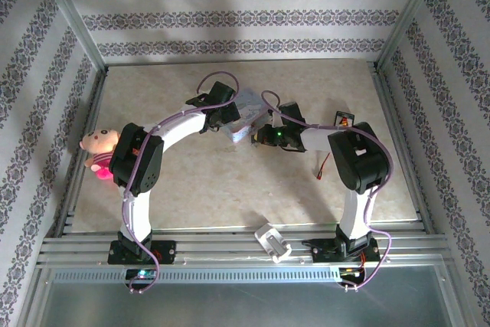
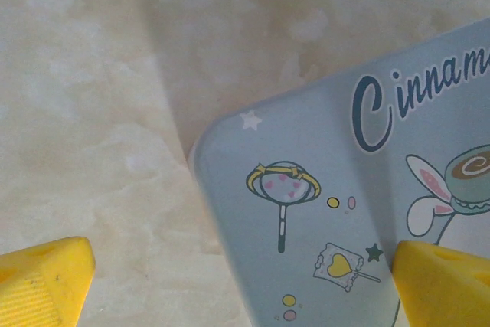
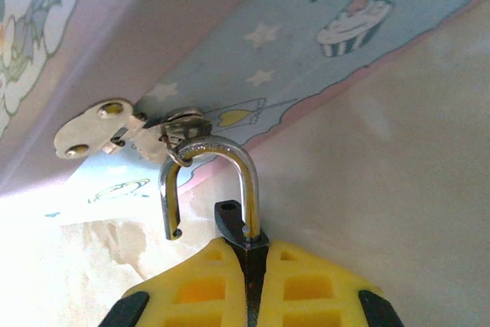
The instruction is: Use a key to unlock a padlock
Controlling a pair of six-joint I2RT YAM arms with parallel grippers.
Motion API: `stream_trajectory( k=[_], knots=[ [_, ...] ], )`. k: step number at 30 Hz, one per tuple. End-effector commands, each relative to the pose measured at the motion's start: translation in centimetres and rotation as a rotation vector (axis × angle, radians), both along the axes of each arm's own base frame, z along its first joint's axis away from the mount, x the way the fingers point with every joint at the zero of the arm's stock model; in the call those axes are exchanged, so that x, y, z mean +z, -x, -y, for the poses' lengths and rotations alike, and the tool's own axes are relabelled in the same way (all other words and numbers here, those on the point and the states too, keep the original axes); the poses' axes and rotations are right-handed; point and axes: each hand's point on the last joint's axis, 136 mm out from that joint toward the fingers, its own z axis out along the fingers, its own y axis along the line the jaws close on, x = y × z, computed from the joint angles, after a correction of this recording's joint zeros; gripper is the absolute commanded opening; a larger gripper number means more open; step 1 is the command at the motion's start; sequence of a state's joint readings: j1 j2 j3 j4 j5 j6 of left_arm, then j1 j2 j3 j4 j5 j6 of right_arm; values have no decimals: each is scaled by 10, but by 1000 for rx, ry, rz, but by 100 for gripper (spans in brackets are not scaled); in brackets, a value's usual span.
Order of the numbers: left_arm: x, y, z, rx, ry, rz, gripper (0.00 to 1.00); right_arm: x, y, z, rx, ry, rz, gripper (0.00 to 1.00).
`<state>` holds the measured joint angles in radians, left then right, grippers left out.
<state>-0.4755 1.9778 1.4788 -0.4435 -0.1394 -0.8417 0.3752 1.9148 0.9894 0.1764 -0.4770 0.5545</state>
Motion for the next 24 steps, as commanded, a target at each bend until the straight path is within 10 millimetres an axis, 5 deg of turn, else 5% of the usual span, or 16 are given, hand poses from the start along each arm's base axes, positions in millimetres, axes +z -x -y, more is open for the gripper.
stream_trajectory(
  k=[1,24],
  knots=[
    [-7,15,-19,43,-37,-50,99,7,-2,7,-102,-50,-41,0],
    [-25,30,-17,75,26,-78,99,24,-25,-5,-264,-354,-120,0]
  ],
)
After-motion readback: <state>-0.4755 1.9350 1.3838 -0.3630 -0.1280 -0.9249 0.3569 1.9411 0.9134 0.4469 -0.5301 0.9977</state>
